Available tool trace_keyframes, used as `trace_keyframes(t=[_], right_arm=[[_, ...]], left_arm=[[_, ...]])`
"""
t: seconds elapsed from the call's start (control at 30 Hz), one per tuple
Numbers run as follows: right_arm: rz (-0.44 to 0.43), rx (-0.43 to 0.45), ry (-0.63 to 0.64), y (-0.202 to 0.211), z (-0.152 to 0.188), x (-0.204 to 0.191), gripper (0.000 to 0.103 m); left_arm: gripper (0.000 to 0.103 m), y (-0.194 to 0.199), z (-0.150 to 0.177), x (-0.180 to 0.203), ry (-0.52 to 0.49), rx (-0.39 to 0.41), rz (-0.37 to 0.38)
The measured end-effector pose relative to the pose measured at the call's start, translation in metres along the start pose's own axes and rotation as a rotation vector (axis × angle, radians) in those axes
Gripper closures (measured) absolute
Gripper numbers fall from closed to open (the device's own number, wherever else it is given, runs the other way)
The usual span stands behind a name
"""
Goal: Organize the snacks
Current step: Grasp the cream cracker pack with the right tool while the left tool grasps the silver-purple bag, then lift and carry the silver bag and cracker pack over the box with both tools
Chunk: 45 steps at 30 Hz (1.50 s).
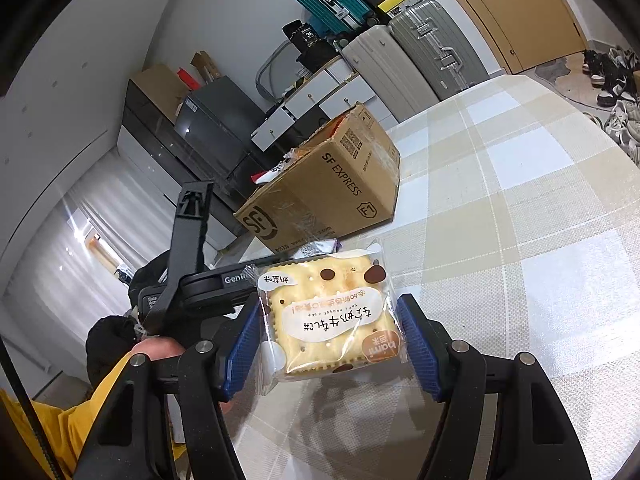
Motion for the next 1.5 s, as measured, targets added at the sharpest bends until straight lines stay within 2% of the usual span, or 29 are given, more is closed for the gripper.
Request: trace_keyframes(t=[0.03, 0.07, 0.17, 0.37, 0.4, 0.57, 0.77, 0.9, 1.2, 1.37, 1.5], right_arm=[[0.001, 0.000, 0.000, -0.001, 0.000, 0.000, 0.035], [0.004, 0.000, 0.000, -0.001, 0.000, 0.001, 0.035], [0.011, 0.000, 0.000, -0.001, 0.000, 0.001, 0.035], [0.020, 0.005, 0.007, -0.001, 0.001, -0.001, 0.035], [0.022, 0.006, 0.010, -0.001, 0.001, -0.001, 0.035], [0.024, 0.015, 0.024, 0.001, 0.001, -0.004, 0.035], [0.022, 0.023, 0.020, 0.008, -0.003, -0.014, 0.035], [0.022, 0.044, 0.081, 0.021, -0.014, -0.046, 0.035], [-0.026, 0.091, 0.312, 0.054, -0.037, -0.162, 0.035], [-0.060, 0.097, 0.351, 0.061, -0.039, -0.205, 0.035], [-0.073, 0.076, 0.354, 0.057, -0.029, -0.220, 0.035]], left_arm=[[0.050, 0.002, 0.000, 0.000, 0.001, -0.006, 0.024], [0.059, 0.004, -0.001, 0.000, -0.007, -0.009, 0.038], [0.061, 0.015, -0.001, 0.007, -0.061, 0.005, 0.034], [0.062, 0.046, 0.012, 0.010, -0.109, 0.042, 0.041], [0.062, 0.058, 0.023, 0.005, -0.118, 0.054, 0.041], [0.062, 0.112, 0.032, 0.003, -0.150, 0.111, 0.039], [0.062, 0.181, 0.045, -0.018, -0.160, 0.178, 0.066], [0.062, 0.243, 0.055, -0.025, -0.168, 0.245, 0.092], [0.061, 0.388, 0.075, -0.035, -0.229, 0.417, 0.115], [0.061, 0.465, 0.097, -0.053, -0.232, 0.473, 0.110], [0.061, 0.503, 0.121, -0.066, -0.241, 0.477, 0.094]])
Point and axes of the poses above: each gripper's, at about its wrist camera, not at the fingertips, and y roughly against the way its jaws point, x to its right, z to its underside, the point moved 2 cm from there along -y, roughly the way its jaws point, and after that the axes turned 7 degrees about -y, right-handed, at the moved point
